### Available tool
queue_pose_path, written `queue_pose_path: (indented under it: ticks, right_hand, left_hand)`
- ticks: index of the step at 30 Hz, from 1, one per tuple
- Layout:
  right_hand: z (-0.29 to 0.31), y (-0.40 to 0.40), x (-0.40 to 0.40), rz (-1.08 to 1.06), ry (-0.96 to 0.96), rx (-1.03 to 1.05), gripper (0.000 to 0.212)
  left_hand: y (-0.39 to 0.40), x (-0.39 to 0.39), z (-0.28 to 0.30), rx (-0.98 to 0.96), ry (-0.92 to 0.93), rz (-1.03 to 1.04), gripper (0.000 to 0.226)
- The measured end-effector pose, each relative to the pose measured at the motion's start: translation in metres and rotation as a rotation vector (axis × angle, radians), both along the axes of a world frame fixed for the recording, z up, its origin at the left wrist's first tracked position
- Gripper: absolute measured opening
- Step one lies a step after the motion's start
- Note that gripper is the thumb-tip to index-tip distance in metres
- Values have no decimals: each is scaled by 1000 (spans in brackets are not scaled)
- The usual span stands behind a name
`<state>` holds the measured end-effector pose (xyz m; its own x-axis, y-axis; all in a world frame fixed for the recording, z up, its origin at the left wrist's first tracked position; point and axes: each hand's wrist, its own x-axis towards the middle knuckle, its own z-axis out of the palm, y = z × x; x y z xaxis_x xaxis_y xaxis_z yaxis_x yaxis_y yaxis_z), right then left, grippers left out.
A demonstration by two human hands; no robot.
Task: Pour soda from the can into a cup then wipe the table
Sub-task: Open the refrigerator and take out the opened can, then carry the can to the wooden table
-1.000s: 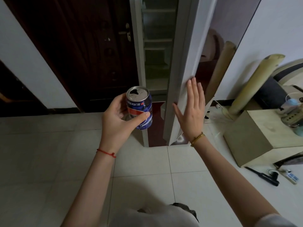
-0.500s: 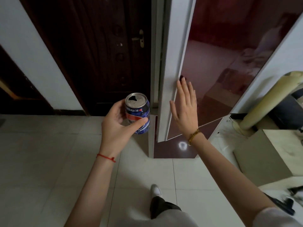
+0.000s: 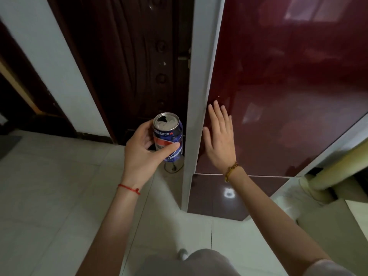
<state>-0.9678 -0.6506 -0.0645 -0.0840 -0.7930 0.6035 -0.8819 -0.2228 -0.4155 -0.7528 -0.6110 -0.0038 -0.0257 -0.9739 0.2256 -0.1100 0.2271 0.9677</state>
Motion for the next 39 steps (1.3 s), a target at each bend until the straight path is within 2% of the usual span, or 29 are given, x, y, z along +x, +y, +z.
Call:
queue_pose_path:
  ticks: [8, 14, 20, 24, 29, 33, 39]
  right_hand:
    - [4, -46, -12, 6, -29, 46, 53]
    - [8, -49, -14, 11, -48, 31, 50]
    - [13, -27, 3, 18, -527, 124, 42]
    - [2, -13, 16, -57, -807, 430, 37]
    - [-8, 4, 36, -60, -1422, 667, 43]
    - [-7, 31, 48, -141, -1788, 603, 42]
    - [-22, 85, 66, -251, -1977, 395, 39]
  left_hand:
    - [-35, -15, -1, -2, -5, 0, 67]
    - [-57, -21, 1, -1, 4, -51, 67]
    - [-77, -27, 0, 11, 11, -156, 68]
    - [-87, -27, -7, 39, -7, -250, 68]
    - [-94, -26, -16, 61, -60, -419, 71]
    - [-93, -29, -26, 70, -111, -574, 71]
    - [-82, -34, -50, 102, -162, -829, 69]
